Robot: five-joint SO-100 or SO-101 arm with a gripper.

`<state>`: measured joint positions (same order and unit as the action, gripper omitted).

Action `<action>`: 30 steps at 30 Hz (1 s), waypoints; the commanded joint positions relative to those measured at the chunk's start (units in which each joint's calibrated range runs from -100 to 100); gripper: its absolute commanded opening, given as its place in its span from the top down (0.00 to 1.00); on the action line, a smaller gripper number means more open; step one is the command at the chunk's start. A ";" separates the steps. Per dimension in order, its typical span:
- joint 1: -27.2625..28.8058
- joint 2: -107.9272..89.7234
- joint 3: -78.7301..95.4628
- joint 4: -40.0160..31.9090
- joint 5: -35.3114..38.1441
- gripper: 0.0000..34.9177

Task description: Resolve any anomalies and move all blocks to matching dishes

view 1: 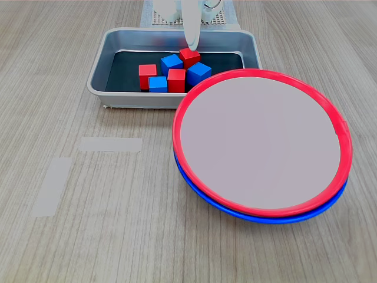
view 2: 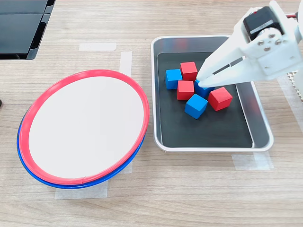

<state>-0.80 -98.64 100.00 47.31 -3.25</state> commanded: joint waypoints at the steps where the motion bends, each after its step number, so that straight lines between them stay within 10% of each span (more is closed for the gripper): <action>1: -1.13 0.85 -0.46 0.11 0.78 0.99; 10: -5.74 37.44 -27.31 -12.02 12.11 0.91; 18: -8.76 68.15 -53.62 -5.50 13.77 0.69; 30: -9.79 86.23 -64.09 -6.66 14.51 0.83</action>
<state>-10.18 -13.90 39.29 41.52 11.16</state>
